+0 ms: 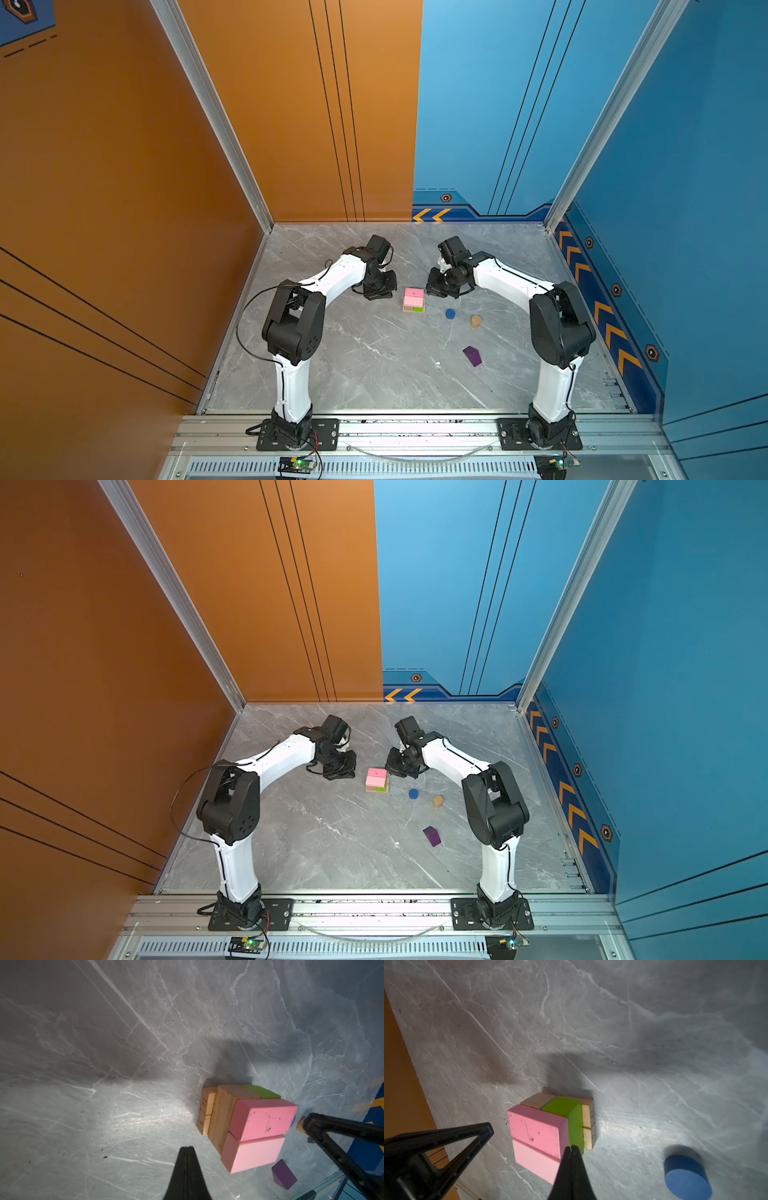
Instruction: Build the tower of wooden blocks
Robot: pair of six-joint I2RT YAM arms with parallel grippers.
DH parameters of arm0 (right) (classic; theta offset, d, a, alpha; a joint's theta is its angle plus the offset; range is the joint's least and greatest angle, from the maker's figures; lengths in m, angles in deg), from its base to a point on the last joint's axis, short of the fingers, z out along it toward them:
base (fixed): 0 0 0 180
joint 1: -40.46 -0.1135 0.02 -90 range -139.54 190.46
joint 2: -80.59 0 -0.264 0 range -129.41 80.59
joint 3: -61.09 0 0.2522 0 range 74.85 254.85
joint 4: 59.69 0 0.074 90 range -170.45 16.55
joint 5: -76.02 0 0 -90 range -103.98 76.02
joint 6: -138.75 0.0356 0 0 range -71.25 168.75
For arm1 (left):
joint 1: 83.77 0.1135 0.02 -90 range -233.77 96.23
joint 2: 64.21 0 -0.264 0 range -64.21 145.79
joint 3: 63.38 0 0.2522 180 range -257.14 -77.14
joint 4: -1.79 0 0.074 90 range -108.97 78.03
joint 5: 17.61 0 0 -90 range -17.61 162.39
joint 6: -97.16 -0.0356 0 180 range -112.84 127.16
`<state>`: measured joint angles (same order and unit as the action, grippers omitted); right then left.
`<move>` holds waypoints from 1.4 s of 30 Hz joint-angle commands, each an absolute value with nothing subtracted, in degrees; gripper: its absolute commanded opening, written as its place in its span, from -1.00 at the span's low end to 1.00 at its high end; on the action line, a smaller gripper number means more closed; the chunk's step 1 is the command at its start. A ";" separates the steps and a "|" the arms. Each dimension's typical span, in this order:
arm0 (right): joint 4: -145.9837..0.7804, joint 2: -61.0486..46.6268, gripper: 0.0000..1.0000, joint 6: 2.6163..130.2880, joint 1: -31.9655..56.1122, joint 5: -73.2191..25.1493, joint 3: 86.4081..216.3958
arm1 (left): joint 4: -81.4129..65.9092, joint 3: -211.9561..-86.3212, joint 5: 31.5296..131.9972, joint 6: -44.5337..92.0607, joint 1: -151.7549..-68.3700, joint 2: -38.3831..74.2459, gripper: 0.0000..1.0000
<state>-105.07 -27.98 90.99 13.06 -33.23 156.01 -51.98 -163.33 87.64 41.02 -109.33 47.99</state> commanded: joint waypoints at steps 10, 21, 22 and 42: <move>-108.44 -18.34 -1.00 89.78 7.03 -30.16 148.27 | -51.88 -162.75 88.27 40.24 -111.40 48.72 -1.00; -104.54 -17.95 -1.00 91.67 3.81 -29.59 143.76 | -51.60 -163.64 88.67 40.28 -112.39 50.43 -1.00; -104.25 -18.40 -1.00 91.82 3.80 -29.54 143.93 | -51.59 -163.71 88.76 40.30 -112.45 50.53 -1.00; -101.85 -23.51 -1.00 92.43 4.93 -30.46 147.77 | -51.61 -165.38 90.02 40.55 -113.02 51.48 -1.00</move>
<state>-102.36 -22.76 91.23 4.36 -31.72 146.05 -51.46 -163.86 88.58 41.02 -112.48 50.72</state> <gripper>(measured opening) 0.047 0.044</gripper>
